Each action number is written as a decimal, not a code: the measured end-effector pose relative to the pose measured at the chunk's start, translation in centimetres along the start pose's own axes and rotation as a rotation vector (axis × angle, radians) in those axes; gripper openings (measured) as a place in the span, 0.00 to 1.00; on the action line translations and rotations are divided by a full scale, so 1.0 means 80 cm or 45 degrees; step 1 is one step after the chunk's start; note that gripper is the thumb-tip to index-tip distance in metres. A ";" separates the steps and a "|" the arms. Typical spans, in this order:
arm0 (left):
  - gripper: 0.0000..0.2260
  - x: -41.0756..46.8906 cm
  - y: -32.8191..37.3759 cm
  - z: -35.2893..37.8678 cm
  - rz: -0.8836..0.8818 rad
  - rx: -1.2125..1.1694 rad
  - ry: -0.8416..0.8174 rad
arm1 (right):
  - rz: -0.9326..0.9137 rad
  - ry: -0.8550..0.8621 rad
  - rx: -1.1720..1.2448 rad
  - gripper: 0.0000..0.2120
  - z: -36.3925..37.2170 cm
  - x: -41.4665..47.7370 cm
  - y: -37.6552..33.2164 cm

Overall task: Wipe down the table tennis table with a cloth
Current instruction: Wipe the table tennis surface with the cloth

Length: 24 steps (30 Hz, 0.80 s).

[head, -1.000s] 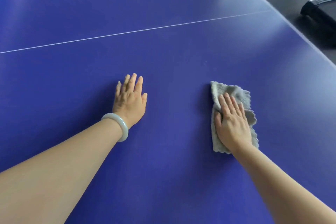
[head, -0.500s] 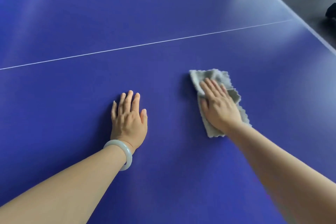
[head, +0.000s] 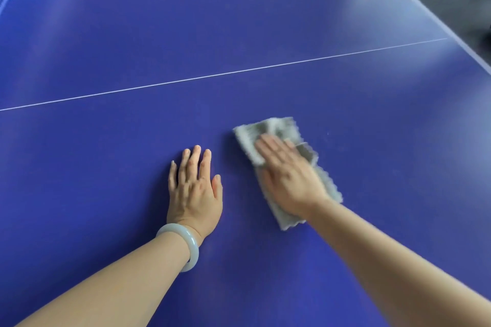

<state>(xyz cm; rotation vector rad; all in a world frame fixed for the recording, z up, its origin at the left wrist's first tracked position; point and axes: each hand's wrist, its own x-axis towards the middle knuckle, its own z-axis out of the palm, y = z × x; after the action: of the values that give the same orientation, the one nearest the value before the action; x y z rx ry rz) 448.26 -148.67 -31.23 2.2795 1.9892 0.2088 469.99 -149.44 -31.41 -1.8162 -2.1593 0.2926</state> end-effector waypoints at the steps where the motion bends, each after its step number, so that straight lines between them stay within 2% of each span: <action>1: 0.25 0.000 -0.001 0.001 0.002 0.003 -0.002 | 0.177 0.067 -0.030 0.25 -0.011 0.003 0.031; 4: 0.25 0.000 -0.002 0.001 0.010 0.000 -0.001 | 0.875 0.126 -0.142 0.27 -0.045 -0.001 0.097; 5: 0.25 0.001 -0.002 0.001 0.015 0.001 0.002 | 1.011 0.134 -0.133 0.27 -0.050 -0.007 0.100; 7: 0.26 0.001 -0.001 0.001 0.027 0.001 0.002 | 1.127 0.164 -0.104 0.27 -0.044 -0.020 0.074; 9: 0.26 0.000 -0.001 0.001 0.035 0.015 -0.011 | 1.003 0.181 -0.117 0.27 -0.023 -0.028 0.017; 13: 0.27 0.002 -0.003 0.002 0.044 0.009 -0.088 | 0.268 -0.025 -0.086 0.25 0.022 -0.007 -0.099; 15: 0.26 0.003 -0.002 0.000 0.041 0.036 -0.094 | 0.042 -0.110 -0.056 0.25 0.033 0.028 -0.114; 21: 0.27 0.000 -0.001 -0.006 0.025 0.009 -0.051 | -0.244 -0.213 -0.110 0.24 0.026 0.134 -0.062; 23: 0.27 0.000 0.000 -0.006 0.008 0.009 -0.053 | -0.153 -0.145 -0.098 0.24 0.017 0.145 -0.031; 24: 0.27 0.001 0.001 -0.007 0.005 0.009 -0.055 | -0.014 -0.075 -0.090 0.24 0.009 0.144 -0.006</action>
<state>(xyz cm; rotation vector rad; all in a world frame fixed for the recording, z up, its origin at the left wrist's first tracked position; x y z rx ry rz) 448.27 -148.62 -30.64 2.2723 1.9683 0.1519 467.50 -138.20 -30.80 -1.8550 -2.2457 0.2742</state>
